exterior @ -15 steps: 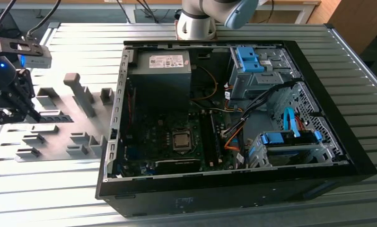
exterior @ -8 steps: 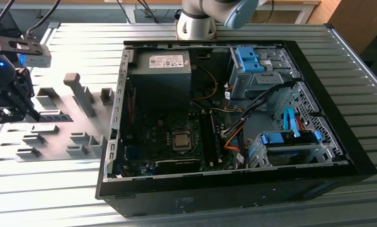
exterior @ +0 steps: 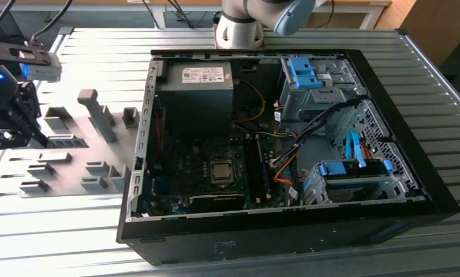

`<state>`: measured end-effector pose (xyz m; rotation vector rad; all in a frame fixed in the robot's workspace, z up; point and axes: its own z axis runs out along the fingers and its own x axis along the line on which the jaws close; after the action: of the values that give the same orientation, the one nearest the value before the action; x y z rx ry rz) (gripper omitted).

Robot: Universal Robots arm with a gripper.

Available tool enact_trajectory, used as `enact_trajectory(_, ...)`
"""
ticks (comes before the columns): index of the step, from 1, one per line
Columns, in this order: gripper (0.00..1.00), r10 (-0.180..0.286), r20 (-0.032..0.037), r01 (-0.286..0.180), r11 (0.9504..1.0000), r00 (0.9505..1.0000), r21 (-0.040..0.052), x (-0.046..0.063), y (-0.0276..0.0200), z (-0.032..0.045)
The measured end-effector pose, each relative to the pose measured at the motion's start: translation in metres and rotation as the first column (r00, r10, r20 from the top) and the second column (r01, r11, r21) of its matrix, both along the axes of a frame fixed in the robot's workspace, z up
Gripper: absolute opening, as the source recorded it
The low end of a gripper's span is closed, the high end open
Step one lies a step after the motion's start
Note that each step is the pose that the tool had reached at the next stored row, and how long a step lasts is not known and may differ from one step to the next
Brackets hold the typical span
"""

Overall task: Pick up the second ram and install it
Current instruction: 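Pick up the second ram and move it above second insertion slot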

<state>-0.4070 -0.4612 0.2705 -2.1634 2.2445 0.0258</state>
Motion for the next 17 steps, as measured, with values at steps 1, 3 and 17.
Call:
enact_trajectory(1, 0.14, 0.000, 0.0000, 0.000, 1.0000, 1.0000, 0.0000, 0.0000, 0.0000, 0.0004)
enact_trajectory(3, 0.14, 0.000, 0.0001, 0.000, 1.0000, 1.0000, 0.0001, 0.0000, 0.0001, 0.0010)
enact_trajectory(17, 0.14, 0.000, 0.0002, 0.000, 1.0000, 1.0000, 0.0001, 0.0000, 0.0004, 0.0060)
